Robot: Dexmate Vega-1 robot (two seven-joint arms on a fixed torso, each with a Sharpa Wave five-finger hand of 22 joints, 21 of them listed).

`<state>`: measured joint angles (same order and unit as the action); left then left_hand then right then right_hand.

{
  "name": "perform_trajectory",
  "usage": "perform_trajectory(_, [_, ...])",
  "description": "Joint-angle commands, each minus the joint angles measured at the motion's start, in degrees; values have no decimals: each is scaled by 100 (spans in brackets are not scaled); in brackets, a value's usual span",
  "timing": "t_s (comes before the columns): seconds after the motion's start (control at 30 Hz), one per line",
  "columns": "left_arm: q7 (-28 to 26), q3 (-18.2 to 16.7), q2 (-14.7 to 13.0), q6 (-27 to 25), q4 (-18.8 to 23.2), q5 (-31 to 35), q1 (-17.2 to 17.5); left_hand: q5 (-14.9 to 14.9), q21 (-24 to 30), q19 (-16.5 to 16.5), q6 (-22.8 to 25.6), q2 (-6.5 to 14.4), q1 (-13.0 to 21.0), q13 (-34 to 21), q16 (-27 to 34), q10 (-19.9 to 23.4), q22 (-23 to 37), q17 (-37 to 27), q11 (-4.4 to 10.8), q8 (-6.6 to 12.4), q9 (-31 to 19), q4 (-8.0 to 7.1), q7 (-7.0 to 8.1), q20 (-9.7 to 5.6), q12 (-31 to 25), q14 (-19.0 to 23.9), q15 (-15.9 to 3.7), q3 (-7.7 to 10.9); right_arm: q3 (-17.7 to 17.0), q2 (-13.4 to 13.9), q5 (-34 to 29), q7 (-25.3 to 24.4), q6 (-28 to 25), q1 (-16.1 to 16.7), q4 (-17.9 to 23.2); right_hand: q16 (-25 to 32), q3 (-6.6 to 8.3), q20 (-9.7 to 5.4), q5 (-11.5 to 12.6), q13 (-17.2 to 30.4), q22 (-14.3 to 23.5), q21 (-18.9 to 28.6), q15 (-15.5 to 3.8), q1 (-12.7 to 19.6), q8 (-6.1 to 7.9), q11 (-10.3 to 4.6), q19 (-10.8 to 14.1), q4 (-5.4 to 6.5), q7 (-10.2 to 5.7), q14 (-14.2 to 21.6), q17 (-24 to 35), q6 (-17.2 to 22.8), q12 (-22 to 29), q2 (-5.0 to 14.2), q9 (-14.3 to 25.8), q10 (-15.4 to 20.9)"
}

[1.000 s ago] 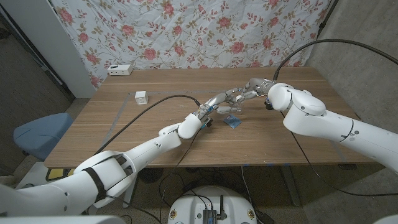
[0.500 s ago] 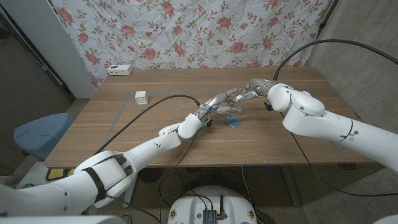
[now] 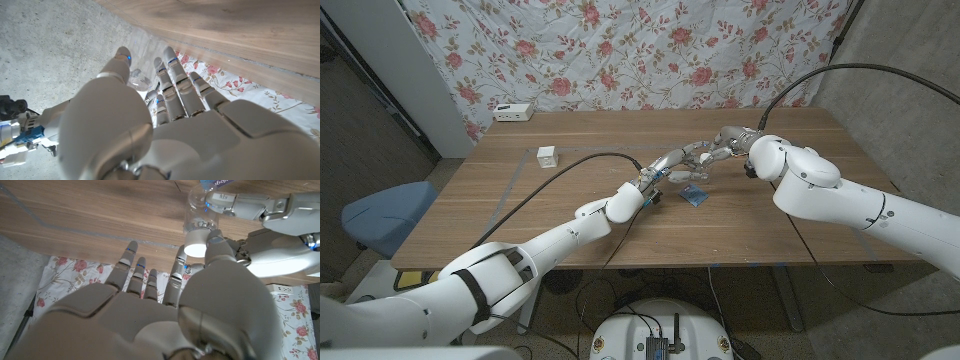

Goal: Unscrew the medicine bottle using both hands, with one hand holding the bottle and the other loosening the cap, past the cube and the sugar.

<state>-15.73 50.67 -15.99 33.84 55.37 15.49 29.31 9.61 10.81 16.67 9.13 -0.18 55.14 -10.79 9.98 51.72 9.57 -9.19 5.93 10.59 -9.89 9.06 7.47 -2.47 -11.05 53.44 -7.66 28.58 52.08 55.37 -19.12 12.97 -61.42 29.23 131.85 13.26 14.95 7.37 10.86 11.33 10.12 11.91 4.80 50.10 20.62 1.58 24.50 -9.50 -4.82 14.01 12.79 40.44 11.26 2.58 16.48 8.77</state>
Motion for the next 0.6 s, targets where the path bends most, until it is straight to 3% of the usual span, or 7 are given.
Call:
perform_trajectory(0.03, [35,7,36,31,-64,-22,-20,43,-11,44,49,82,17,-8,3,397,-1,-13,322,4,-7,-48,-1,-700,-20,59,-467,49,-76,15,121,-42,82,55,-28,40,91,-45,48,5,20,24,-48,156,27,-166,30,-20,-59,19,9,53,10,46,13,-39])
perform_trajectory(0.6, [44,31,82,45,-164,-40,-66,40,-12,44,55,89,-18,-8,1,430,-1,-12,363,1,-7,-61,7,-694,-31,59,-456,51,-592,94,663,-234,504,372,-59,10,309,-19,16,-4,18,-17,-159,591,42,-487,-48,-62,-304,-51,12,86,-8,236,-38,-65])
